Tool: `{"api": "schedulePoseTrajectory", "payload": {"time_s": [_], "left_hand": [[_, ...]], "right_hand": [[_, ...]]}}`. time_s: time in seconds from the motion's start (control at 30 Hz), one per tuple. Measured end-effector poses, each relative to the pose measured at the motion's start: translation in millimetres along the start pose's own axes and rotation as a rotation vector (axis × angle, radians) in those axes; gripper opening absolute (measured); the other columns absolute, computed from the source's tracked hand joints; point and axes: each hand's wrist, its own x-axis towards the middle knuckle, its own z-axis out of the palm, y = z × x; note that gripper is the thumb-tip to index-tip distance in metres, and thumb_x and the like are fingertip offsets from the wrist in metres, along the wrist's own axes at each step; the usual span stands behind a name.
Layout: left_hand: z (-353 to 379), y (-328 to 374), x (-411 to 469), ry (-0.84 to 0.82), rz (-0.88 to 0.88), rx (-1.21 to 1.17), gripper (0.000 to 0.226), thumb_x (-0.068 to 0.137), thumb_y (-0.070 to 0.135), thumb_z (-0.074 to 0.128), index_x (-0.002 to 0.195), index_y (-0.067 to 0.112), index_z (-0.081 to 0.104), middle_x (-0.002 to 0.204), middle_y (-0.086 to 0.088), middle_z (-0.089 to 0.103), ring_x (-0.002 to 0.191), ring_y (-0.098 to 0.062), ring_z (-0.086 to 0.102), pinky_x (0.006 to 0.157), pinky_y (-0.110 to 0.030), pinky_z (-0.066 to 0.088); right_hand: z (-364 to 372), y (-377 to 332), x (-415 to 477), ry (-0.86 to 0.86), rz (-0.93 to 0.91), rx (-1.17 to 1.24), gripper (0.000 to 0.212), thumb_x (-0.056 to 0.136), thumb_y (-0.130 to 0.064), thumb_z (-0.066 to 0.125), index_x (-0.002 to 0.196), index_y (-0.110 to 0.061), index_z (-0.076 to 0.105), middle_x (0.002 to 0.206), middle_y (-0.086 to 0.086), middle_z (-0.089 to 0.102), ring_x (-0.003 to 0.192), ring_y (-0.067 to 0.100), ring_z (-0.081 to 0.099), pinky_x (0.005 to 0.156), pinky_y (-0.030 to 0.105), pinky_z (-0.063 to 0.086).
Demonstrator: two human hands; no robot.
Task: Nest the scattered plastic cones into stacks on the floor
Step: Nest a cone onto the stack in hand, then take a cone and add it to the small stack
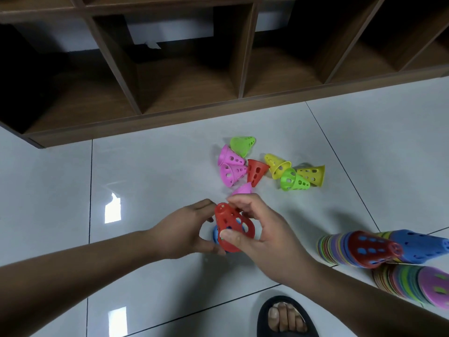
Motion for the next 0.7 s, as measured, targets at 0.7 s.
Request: {"api": "schedulePoseTrajectory", "payload": {"time_s": [0.7], "left_hand": [[21, -8, 40, -0.049, -0.057, -0.063, 0.082, 0.078, 0.026, 0.094, 0.148, 0.03, 0.052, 0.141, 0.012, 0.056, 0.118, -0.004, 0.059, 0.087, -0.001, 0.039]], "right_hand": [[-121, 63, 64, -0.142, 0.132, -0.766, 0.062, 0.084, -0.014, 0.077, 0.142, -0.02, 0.058, 0.137, 0.005, 0.06, 0.128, 0.024, 0.055, 0.101, 0.022, 0.035]]}}
